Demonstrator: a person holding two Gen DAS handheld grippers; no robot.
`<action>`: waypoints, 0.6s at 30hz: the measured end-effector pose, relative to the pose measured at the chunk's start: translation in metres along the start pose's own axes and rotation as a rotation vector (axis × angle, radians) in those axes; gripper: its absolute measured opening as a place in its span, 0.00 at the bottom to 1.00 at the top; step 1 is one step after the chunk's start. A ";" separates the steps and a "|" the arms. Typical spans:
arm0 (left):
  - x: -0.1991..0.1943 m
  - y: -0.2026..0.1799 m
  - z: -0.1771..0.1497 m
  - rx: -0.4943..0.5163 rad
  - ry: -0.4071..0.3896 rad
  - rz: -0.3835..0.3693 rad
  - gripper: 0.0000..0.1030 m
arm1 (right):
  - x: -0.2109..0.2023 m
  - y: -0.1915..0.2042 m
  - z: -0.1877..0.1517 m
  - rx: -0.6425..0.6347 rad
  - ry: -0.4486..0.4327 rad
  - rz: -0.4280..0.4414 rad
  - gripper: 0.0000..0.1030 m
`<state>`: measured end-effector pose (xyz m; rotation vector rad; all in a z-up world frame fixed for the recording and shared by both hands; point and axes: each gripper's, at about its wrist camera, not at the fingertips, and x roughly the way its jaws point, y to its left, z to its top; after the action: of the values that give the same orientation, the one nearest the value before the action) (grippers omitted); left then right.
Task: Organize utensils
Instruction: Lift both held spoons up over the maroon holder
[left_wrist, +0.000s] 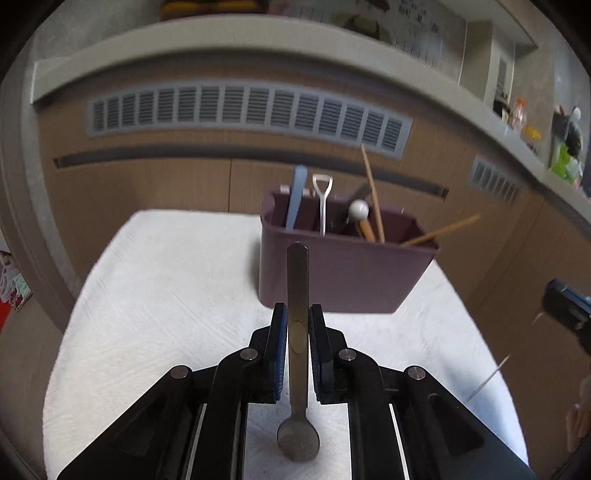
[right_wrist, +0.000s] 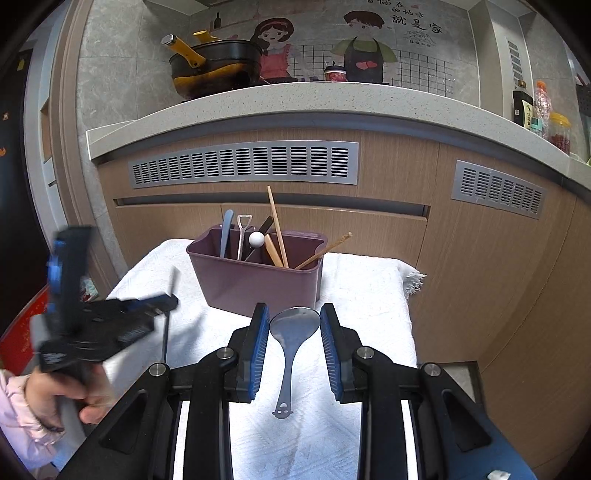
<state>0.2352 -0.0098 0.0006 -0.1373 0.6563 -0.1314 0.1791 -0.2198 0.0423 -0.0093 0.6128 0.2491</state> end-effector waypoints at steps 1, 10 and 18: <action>-0.006 -0.001 0.002 0.001 -0.014 -0.006 0.11 | 0.000 0.000 0.000 0.002 0.003 0.004 0.25; -0.050 -0.014 0.049 0.033 -0.180 -0.084 0.11 | -0.003 0.002 0.013 0.012 -0.012 0.034 0.25; -0.076 -0.023 0.153 0.067 -0.359 -0.158 0.11 | -0.017 -0.008 0.111 -0.004 -0.155 0.073 0.25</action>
<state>0.2684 -0.0067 0.1698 -0.1432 0.2823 -0.2736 0.2309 -0.2224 0.1421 0.0282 0.4585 0.3187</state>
